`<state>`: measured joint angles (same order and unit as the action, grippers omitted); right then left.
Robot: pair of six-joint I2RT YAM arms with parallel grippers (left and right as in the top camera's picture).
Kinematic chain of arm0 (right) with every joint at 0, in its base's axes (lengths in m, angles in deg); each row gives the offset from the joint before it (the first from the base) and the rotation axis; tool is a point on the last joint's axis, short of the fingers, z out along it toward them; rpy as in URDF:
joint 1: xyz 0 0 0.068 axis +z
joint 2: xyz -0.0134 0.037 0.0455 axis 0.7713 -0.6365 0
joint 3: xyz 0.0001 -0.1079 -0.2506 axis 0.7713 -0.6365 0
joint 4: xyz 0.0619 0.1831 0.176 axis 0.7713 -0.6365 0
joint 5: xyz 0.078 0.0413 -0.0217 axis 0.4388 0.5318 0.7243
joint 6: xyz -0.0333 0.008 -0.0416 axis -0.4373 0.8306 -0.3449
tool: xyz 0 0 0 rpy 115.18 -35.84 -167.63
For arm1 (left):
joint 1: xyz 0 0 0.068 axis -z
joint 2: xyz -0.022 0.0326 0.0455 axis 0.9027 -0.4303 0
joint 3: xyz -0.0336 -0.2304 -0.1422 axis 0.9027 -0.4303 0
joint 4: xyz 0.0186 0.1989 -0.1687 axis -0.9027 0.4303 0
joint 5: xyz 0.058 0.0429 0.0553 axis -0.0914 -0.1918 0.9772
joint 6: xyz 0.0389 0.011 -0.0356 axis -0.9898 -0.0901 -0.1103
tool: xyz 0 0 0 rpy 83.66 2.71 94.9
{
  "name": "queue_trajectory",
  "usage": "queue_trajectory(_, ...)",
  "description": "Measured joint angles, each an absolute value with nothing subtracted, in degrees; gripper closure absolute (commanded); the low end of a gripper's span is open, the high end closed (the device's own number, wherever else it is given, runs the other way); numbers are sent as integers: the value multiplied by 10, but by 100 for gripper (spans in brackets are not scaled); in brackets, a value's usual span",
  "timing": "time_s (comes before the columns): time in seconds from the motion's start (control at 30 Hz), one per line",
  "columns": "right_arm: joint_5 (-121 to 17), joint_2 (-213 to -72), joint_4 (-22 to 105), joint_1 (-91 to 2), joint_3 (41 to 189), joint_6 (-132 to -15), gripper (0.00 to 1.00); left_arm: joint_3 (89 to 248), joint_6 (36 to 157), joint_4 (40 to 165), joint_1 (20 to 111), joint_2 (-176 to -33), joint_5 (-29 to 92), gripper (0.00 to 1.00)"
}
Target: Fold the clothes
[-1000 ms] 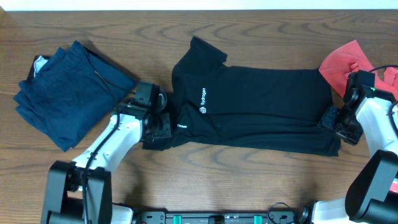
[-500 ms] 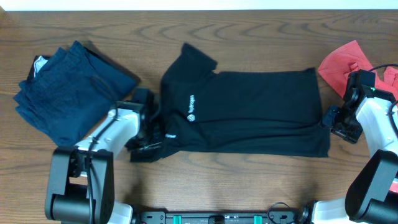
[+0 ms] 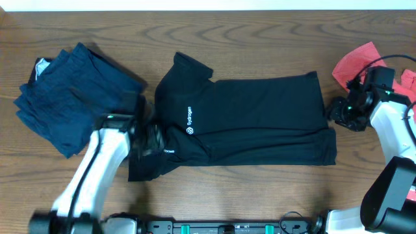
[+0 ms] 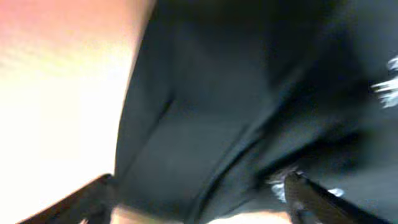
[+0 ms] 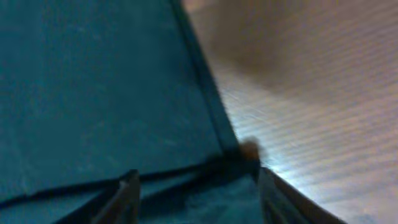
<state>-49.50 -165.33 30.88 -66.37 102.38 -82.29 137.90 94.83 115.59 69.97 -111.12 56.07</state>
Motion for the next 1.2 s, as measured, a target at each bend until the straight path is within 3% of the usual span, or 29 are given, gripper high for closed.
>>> queue_trajectory(0.23, -473, -1653, 328, -631, 1024, -833, 31, 1481, 912, 980, 700, -1090, 499, 7)
queue_trajectory(0.63, -469, -1653, 299, -627, 1024, -833, 31, 1680, 832, 841, 700, -1455, 429, 7)
queue_trajectory(1.0, -468, -1653, 299, -627, 1024, -833, 33, 1704, 825, 725, 704, -1579, 376, 26)
queue_trajectory(1.07, -469, -1653, 301, -627, 1024, -833, 35, 1711, 823, 716, 706, -1588, 369, 42)
queue_trajectory(1.13, -468, -1653, 303, -627, 1024, -833, 35, 1715, 825, 712, 708, -1593, 362, 73)
queue_trajectory(1.2, -468, -1653, 311, -627, 1024, -833, 39, 1715, 824, 714, 711, -1598, 352, 90)
